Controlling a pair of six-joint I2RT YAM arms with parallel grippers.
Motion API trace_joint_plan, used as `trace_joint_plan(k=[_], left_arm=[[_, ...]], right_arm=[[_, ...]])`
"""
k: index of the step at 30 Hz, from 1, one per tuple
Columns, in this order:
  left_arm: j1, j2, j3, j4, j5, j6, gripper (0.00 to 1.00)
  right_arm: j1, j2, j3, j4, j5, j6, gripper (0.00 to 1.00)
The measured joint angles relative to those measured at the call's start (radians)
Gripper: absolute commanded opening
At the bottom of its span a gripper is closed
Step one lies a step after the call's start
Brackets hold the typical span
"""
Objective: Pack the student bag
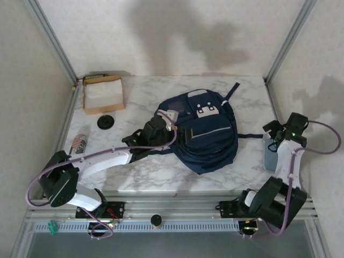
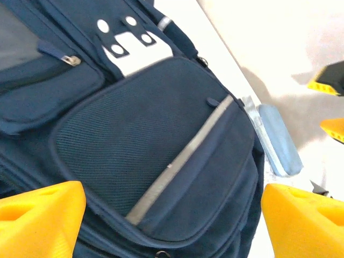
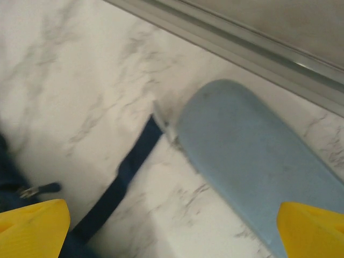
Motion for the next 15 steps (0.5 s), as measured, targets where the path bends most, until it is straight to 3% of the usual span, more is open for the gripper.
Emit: trace_joint_plan(k=[8, 15], left_arm=[[-0.065, 0.069, 0.06, 0.001, -0.01, -0.006, 0.93], [-0.073, 0.082, 0.064, 0.008, -0.044, -0.036, 0.98]], right_arm=[[-0.018, 0.087, -0.064, 0.154, 0.155, -0.022, 0.99], [-0.048, 0.19, -0.134, 0.26, 0.138, -0.021, 0.99]])
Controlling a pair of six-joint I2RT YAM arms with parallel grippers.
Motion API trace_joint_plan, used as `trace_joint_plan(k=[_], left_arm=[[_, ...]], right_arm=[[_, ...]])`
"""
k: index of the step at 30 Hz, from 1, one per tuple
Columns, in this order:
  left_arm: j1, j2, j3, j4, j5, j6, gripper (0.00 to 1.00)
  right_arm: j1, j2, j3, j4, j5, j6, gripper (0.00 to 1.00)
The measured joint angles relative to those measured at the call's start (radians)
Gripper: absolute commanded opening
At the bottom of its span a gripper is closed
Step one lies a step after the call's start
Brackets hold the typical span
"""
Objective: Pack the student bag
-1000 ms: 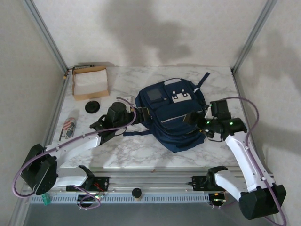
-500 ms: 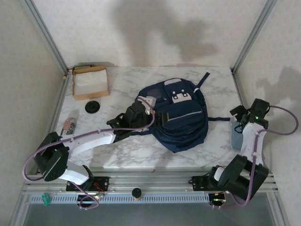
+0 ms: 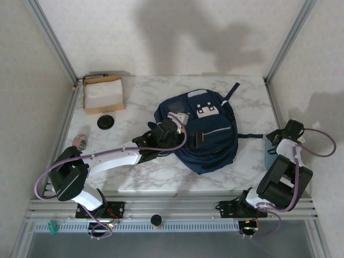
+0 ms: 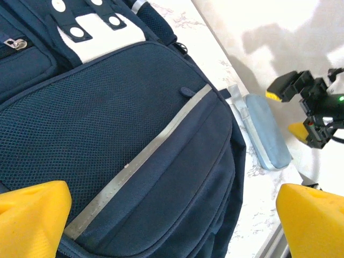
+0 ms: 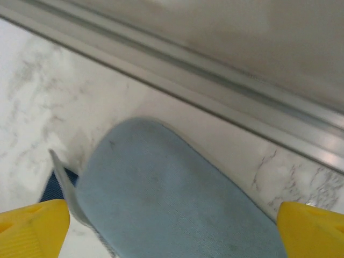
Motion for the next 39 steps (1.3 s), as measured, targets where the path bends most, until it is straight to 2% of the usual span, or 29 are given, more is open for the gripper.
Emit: trace_joint_plan(k=[3, 10, 14, 17, 21, 24, 27, 34, 39], left_arm=[[0.0, 0.007, 0.007, -0.002, -0.014, 0.013, 0.99], [-0.001, 0.013, 0.044, -0.016, -0.035, 0.064, 0.99], [-0.002, 0.034, 0.075, -0.019, -0.037, 0.094, 0.99], [-0.003, 0.056, 0.089, -0.027, -0.038, 0.113, 0.99], [-0.007, 0.079, 0.104, -0.043, -0.04, 0.124, 0.99], [-0.008, 0.086, 0.111, -0.043, -0.041, 0.124, 0.99], [-0.01, 0.086, 0.111, -0.043, -0.051, 0.124, 0.99], [-0.014, 0.086, 0.111, -0.037, -0.063, 0.139, 0.99], [-0.014, 0.107, 0.122, -0.041, -0.058, 0.219, 0.99]], right_arm=[[-0.002, 0.038, -0.024, 0.037, -0.025, -0.006, 0.99], [0.026, 0.009, -0.069, 0.098, -0.095, -0.016, 0.99], [0.091, -0.045, -0.082, 0.05, -0.116, -0.017, 0.99], [0.098, -0.109, -0.082, -0.027, -0.117, -0.019, 0.99], [0.057, -0.149, -0.063, -0.082, -0.116, -0.03, 0.99], [-0.003, -0.073, -0.029, -0.083, -0.131, -0.042, 0.99], [-0.011, -0.002, -0.029, -0.079, -0.181, -0.047, 0.99], [0.082, -0.021, -0.059, -0.085, -0.232, -0.053, 0.99], [0.156, -0.035, -0.061, -0.086, -0.23, -0.044, 0.99]])
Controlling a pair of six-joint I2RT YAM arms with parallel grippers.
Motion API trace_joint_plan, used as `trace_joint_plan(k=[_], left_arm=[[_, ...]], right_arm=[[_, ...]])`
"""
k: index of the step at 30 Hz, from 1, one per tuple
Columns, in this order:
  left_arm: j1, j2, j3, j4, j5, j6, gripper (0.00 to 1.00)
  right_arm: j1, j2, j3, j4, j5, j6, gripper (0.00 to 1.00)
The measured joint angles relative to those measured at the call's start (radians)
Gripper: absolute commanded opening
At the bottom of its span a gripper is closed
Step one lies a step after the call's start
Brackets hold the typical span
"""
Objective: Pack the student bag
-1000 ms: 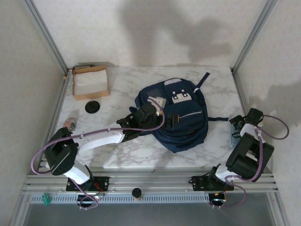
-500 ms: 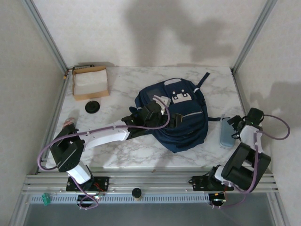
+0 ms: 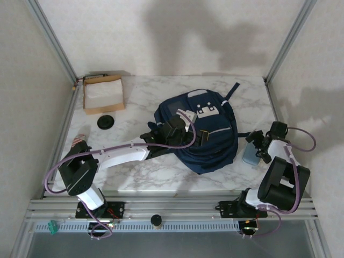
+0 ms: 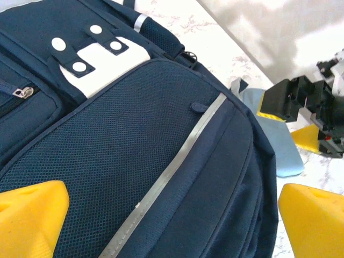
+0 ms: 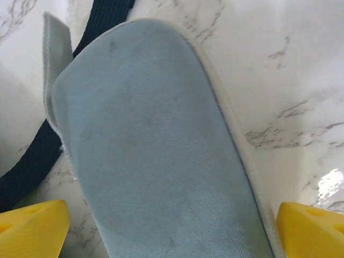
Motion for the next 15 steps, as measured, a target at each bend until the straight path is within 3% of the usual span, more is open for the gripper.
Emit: trace_joint_plan(k=[7, 15], left_arm=[[-0.001, 0.054, 0.078, -0.08, 0.076, 0.173, 0.99], [-0.029, 0.123, 0.192, -0.225, 0.144, 0.399, 0.98]], right_arm=[[0.08, 0.055, 0.0, 0.0, 0.033, 0.002, 0.99], [0.097, 0.092, 0.005, 0.0, 0.061, -0.001, 0.98]])
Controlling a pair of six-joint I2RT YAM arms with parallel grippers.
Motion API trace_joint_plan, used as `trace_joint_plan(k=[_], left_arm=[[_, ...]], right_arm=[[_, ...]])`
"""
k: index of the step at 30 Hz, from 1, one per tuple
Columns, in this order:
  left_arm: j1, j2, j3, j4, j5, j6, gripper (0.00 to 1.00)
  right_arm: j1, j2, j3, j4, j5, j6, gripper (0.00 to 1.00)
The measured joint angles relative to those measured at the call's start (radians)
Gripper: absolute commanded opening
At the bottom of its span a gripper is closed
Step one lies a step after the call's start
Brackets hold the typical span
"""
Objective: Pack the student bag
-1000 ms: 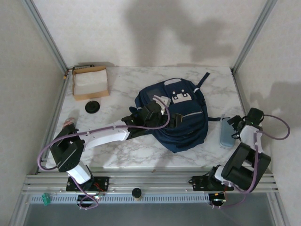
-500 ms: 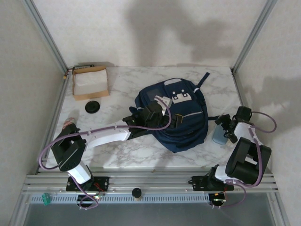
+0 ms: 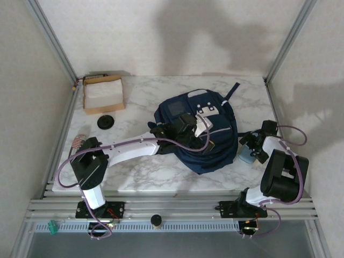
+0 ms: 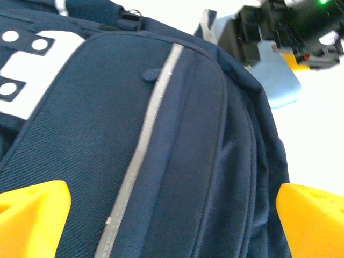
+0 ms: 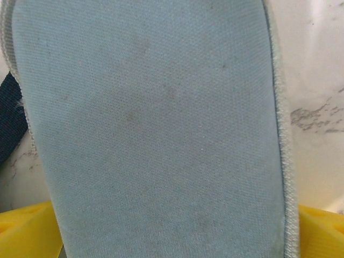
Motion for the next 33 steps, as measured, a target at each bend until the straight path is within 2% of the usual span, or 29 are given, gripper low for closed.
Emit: trace_joint_plan(k=[5, 13, 20, 29, 32, 33], left_arm=[[-0.058, 0.056, 0.064, -0.106, 0.003, 0.129, 0.99], [-0.093, 0.153, 0.157, -0.173, -0.023, 0.212, 0.99], [-0.093, 0.236, 0.227, -0.178, -0.135, 0.241, 0.98], [-0.069, 0.247, 0.273, -0.184, -0.193, 0.266, 0.78], [-0.064, 0.247, 0.284, -0.188, -0.196, 0.267, 0.59], [-0.064, 0.248, 0.288, -0.191, -0.194, 0.27, 0.56]], right_arm=[[0.0, -0.002, 0.0, -0.002, 0.007, 0.0, 0.88], [-0.006, -0.004, 0.0, 0.015, -0.013, 0.0, 0.77], [-0.046, -0.042, 0.0, 0.019, -0.062, -0.019, 0.71], [-0.067, -0.146, 0.033, -0.018, -0.108, -0.025, 0.67], [-0.066, -0.175, 0.06, -0.034, -0.132, -0.022, 0.67], [-0.064, -0.187, 0.071, -0.041, -0.14, -0.02, 0.67]])
